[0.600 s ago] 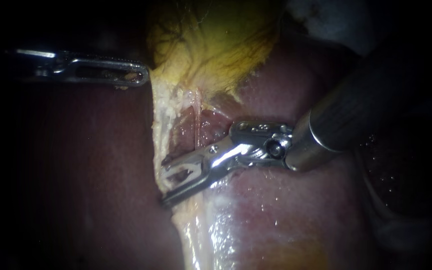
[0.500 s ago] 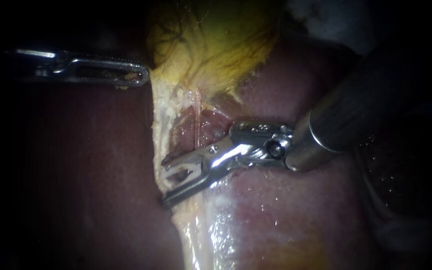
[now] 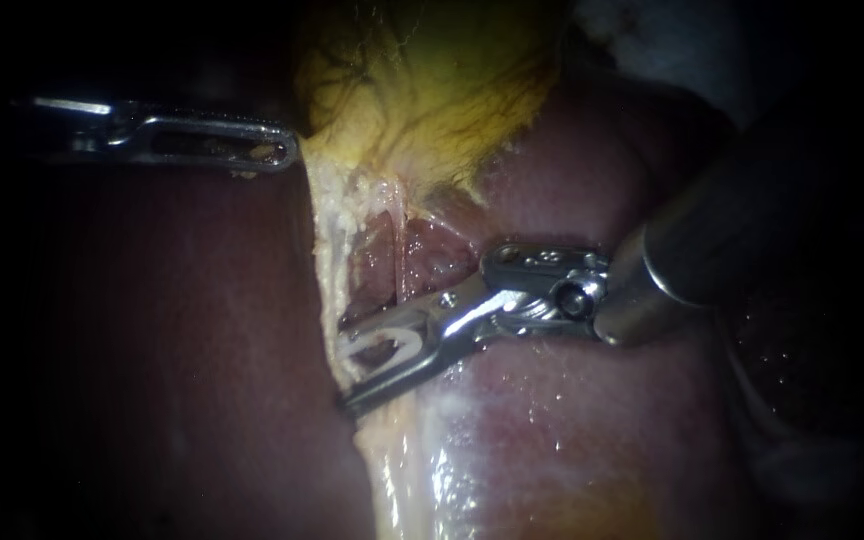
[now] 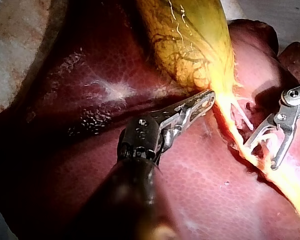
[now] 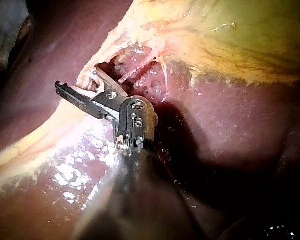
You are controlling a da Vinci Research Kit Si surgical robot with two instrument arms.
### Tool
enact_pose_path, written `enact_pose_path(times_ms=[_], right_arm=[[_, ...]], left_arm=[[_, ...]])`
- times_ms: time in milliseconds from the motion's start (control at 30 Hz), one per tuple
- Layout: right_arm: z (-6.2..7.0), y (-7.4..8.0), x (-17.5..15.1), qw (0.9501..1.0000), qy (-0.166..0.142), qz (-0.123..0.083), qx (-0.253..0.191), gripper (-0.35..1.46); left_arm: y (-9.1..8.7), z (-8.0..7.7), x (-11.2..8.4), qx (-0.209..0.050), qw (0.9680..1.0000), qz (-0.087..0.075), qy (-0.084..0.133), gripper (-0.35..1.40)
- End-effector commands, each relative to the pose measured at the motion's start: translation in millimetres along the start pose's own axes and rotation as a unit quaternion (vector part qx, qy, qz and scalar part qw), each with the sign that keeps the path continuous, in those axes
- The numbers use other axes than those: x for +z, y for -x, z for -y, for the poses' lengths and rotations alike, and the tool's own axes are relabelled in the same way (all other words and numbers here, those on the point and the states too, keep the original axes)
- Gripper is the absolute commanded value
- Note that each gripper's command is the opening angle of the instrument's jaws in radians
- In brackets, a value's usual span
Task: Clipping first clip left tube
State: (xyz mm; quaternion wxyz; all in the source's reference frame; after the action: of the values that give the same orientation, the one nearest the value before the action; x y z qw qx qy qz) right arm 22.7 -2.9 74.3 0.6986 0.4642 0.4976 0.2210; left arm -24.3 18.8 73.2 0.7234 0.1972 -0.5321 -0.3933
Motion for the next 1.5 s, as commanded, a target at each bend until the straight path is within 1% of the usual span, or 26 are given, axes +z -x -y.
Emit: enact_pose_path(times_ms=[33, 467, 767, 1000, 1167, 1500], right_arm=[[0.0, 0.0, -0.1, 1.0, 0.0, 0.0, 0.0, 0.51], [-0.1, 0.1, -0.9, 1.0, 0.001, -0.001, 0.0, 0.51], [-0.8, 0.5, -2.4, 1.0, 0.003, -0.003, -0.001, 0.51], [-2.2, 1.2, -3.4, 1.0, 0.006, -0.003, -0.003, 0.51], [-3.3, 1.9, -3.4, 1.0, 0.007, -0.002, -0.006, 0.51], [-5.2, 3.4, -3.1, 0.9998, 0.011, 0.0, -0.014, 0.51]], left_arm=[[0.0, 0.0, 0.0, 0.0, 1.0, 0.0, 0.0, -0.35], [0.0, 0.0, -0.1, 0.0, 1.0, 0.0, 0.0, -0.35], [0.0, 0.0, -0.1, 0.0, 1.0, 0.0, 0.0, -0.35], [0.0, 0.0, -0.1, 0.0, 1.0, 0.0, 0.0, -0.35], [0.0, 0.0, -0.1, 0.0, 1.0, 0.0, 0.0, -0.35], [0.0, 0.0, -0.1, 0.0, 1.0, 0.0, 0.0, -0.35]])
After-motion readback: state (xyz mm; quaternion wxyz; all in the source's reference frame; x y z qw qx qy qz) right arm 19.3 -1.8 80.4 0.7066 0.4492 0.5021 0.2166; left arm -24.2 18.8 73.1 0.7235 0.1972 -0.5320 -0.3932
